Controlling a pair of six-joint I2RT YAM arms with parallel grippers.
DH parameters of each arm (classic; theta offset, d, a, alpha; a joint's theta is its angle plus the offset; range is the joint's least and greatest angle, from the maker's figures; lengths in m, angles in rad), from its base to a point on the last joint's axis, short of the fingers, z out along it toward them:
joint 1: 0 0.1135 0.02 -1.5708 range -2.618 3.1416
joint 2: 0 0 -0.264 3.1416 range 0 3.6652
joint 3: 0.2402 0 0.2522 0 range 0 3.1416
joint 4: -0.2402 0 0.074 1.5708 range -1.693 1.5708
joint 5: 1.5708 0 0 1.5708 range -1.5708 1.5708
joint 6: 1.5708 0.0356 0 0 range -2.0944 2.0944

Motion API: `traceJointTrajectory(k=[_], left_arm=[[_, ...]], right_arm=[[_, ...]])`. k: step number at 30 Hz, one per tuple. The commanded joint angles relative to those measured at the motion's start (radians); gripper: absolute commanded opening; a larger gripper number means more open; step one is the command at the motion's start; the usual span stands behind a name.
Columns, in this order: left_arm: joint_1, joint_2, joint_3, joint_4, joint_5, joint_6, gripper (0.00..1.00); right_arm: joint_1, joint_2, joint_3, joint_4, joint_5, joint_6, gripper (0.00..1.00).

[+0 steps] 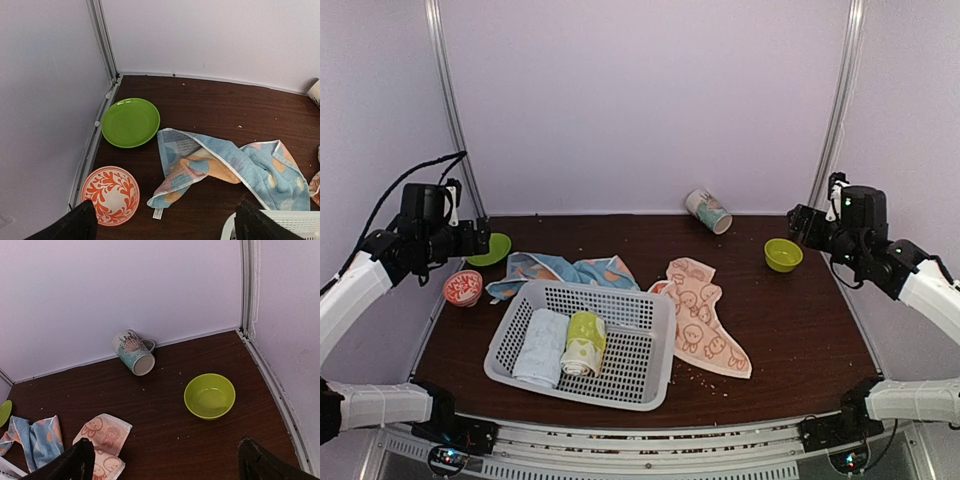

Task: Roll the towels
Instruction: Pick up the bin at the center of the board.

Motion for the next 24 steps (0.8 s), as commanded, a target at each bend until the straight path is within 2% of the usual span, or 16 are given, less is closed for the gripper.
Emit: traceJointTrajectory(k=[1, 5, 9, 13, 18, 24], left_arm=[[0.010, -0.022, -0.018, 0.046, 0.042, -0.016, 0.98], [0.009, -0.021, -0.027, 0.043, 0.110, -0.033, 0.98], [0.011, -0.040, -0.058, -0.029, 0.214, -0.080, 0.98], [0.005, -0.086, -0.117, -0.117, 0.300, -0.122, 0.98], [0.004, -0.170, -0.177, -0.173, 0.285, -0.135, 0.98], [0.004, -0.188, -0.188, -0.162, 0.275, -0.148, 0.98]], right_arm=[[0.044, 0.046, 0.047, -0.083, -0.112, -0.018, 1.00], [0.141, 0.116, 0.071, -0.135, -0.137, 0.010, 0.99], [0.259, 0.179, 0.070, -0.152, -0.201, 0.066, 0.96], [0.374, 0.248, 0.033, -0.067, -0.349, 0.203, 0.91], [0.511, 0.368, 0.050, 0.000, -0.472, 0.370, 0.85], [0.594, 0.486, 0.060, 0.008, -0.483, 0.475, 0.76]])
